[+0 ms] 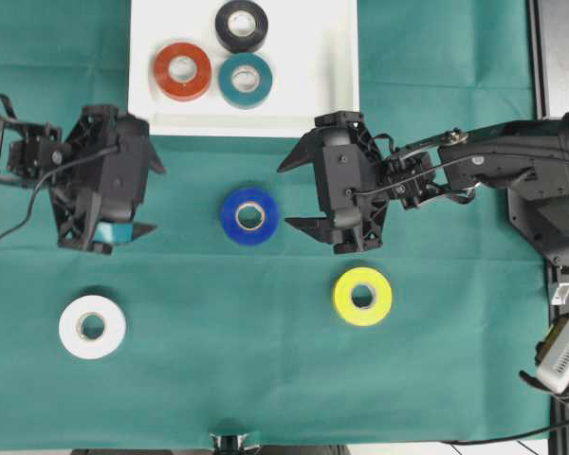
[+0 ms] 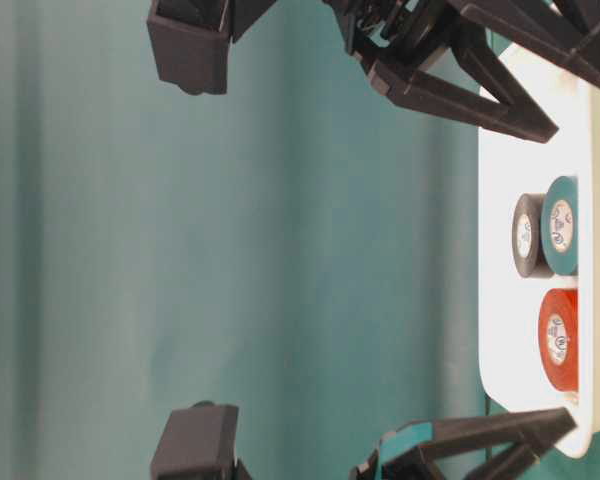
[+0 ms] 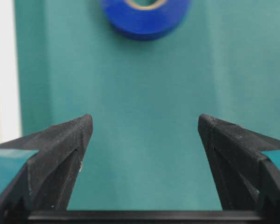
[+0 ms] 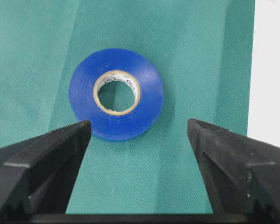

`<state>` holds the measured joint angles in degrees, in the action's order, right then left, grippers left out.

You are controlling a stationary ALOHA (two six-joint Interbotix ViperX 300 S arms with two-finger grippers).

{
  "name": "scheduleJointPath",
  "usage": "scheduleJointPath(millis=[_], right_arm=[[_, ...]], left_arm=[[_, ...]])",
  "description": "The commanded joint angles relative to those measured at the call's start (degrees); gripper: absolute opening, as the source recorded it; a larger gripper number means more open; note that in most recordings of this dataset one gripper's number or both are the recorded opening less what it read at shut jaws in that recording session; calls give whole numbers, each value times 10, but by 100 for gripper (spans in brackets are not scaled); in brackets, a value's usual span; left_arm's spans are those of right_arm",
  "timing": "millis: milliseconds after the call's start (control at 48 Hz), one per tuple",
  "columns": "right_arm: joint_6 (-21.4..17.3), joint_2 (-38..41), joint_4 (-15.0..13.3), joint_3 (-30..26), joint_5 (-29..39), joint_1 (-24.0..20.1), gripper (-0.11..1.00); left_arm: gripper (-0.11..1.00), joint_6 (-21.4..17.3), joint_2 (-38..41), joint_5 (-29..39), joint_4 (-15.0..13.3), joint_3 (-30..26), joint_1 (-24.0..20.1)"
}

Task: Put the tape alternately from left to right into the white case.
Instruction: 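Move the left gripper down onto the white tape roll and grip it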

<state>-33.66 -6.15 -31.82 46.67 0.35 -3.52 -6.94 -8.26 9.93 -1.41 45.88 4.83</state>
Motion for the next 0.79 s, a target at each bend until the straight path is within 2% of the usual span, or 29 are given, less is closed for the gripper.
scheduleJointPath(millis=[0,437,770], right_arm=[[-1,-12,0,-4,-4,-2,86],[0,-12,0,-4,-4,-2,86],[0,-13,0,-5,-4,-2,86]], left_arm=[[100,1,-11,1,-2,-5,20],[100,4,-17,10,-3,11,142],[100,78,-11,10,-3,17,187]])
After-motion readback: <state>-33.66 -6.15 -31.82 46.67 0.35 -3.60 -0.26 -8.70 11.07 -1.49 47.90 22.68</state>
